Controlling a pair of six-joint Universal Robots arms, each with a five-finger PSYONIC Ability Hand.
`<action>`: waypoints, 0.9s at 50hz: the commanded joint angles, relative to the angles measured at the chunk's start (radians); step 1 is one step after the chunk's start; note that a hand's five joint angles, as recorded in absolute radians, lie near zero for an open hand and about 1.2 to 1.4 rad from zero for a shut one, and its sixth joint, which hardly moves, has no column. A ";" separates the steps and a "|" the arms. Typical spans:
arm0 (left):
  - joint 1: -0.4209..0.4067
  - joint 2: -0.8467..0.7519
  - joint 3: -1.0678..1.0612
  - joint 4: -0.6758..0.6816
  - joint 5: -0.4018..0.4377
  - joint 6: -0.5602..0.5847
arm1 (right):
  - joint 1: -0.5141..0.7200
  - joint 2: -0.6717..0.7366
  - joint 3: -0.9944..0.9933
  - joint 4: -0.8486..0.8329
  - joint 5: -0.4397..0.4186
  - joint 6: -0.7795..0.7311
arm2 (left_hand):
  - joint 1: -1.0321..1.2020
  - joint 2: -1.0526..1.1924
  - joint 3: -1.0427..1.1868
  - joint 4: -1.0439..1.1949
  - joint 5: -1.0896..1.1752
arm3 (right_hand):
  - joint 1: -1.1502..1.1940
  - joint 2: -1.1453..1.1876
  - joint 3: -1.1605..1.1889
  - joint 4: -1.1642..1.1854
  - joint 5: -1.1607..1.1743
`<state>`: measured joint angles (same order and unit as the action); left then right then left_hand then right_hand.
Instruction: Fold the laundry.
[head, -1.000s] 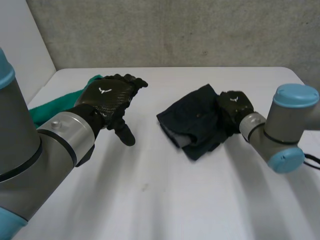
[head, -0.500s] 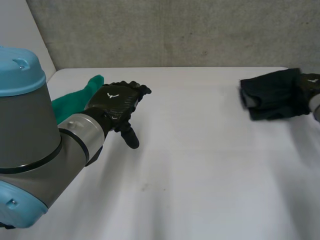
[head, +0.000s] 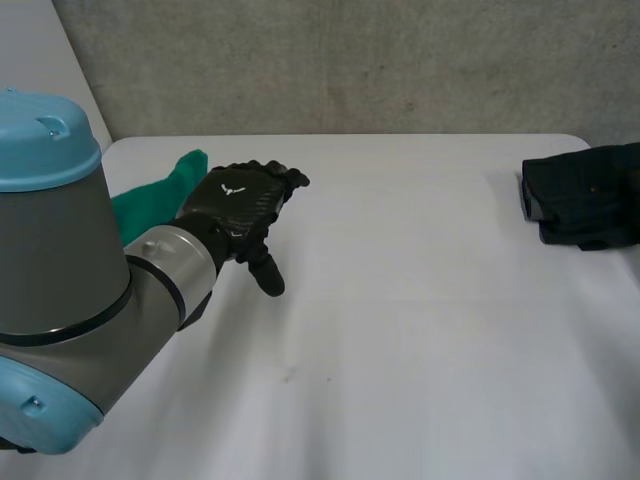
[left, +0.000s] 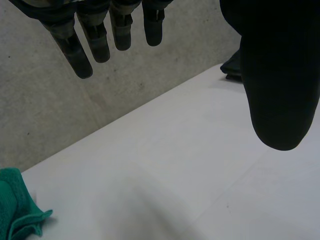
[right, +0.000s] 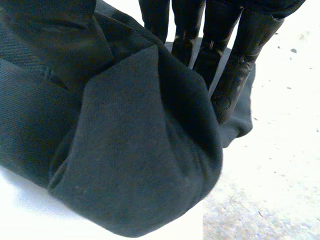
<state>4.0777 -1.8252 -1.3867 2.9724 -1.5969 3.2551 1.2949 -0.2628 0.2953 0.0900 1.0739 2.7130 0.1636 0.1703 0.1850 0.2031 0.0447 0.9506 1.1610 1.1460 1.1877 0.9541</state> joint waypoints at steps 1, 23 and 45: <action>-0.005 -0.002 0.000 -0.001 0.000 0.000 | 0.001 0.013 0.002 -0.001 -0.008 -0.002 | 0.011 0.004 -0.011 -0.029 -0.045 | -0.776 -0.986 -0.971 -1.013 -0.954; -0.003 0.015 -0.002 -0.004 -0.002 0.002 | 0.004 -0.252 0.143 0.091 0.179 -0.182 | 0.011 0.004 -0.011 -0.029 -0.045 | -0.776 -0.986 -0.971 -1.013 -0.954; 0.134 0.087 0.000 0.007 0.006 0.009 | 0.368 -0.835 0.532 0.097 0.247 0.025 | 0.011 0.004 -0.011 -0.029 -0.045 | -0.776 -0.986 -0.971 -1.013 -0.954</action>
<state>4.1434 -1.7497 -1.3860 2.9738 -1.5948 3.2598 1.4723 -0.9450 0.5660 0.1875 1.4873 2.5660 0.1636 0.1703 0.1850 0.2031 0.0447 0.2006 0.2182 0.2111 0.2312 0.0638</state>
